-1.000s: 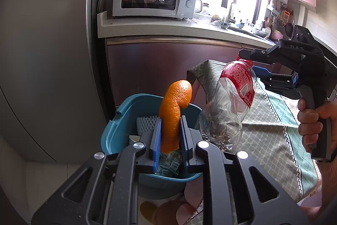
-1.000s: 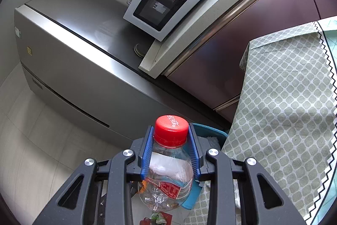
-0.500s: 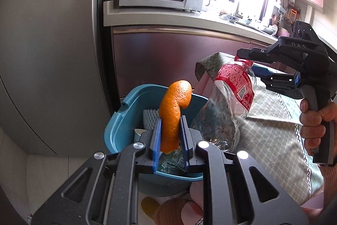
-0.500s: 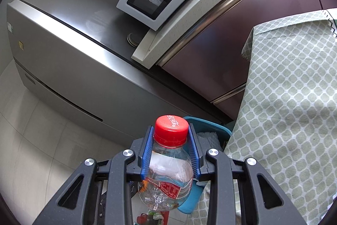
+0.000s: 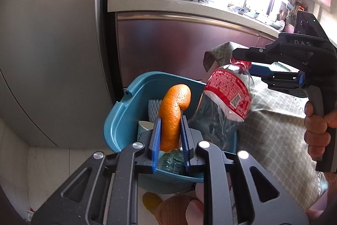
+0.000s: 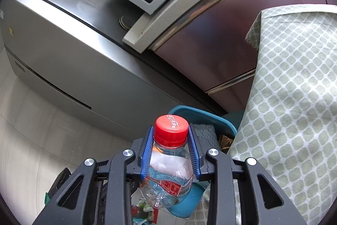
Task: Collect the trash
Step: 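Open both tools to drop the peel and bottle into the bin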
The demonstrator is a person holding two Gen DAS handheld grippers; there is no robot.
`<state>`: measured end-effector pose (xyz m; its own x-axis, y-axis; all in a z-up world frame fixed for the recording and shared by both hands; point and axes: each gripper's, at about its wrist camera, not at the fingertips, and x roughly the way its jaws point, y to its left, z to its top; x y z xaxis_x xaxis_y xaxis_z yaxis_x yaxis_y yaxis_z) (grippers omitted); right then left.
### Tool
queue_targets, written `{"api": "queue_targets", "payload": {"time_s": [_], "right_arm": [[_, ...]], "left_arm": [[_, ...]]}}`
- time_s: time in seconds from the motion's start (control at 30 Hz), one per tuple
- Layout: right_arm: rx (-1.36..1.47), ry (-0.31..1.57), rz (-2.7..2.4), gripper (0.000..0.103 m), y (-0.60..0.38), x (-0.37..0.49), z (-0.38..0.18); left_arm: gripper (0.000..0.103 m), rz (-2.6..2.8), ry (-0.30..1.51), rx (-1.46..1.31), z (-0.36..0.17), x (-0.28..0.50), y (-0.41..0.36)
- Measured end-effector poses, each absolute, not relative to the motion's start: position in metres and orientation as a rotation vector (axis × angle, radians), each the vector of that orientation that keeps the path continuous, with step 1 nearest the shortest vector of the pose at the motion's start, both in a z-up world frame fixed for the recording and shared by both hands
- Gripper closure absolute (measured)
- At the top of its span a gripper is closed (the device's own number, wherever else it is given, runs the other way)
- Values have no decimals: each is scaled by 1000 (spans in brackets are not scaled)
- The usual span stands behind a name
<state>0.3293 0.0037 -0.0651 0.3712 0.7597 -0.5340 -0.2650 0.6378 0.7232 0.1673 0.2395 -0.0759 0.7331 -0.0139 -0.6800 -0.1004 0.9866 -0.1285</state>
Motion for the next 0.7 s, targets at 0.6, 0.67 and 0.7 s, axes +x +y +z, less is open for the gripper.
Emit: {"api": "queue_targets", "payload": {"time_s": [0.6, 0.67, 0.7], "right_arm": [[532, 1037, 688, 69, 27, 335, -79], [535, 1038, 692, 69, 23, 332, -79], [532, 1037, 695, 68, 21, 330, -78]], "left_arm": [[65, 49, 780, -163, -100, 182, 241], [61, 50, 778, -161, -100, 182, 240], [60, 52, 776, -163, -100, 181, 240]]}}
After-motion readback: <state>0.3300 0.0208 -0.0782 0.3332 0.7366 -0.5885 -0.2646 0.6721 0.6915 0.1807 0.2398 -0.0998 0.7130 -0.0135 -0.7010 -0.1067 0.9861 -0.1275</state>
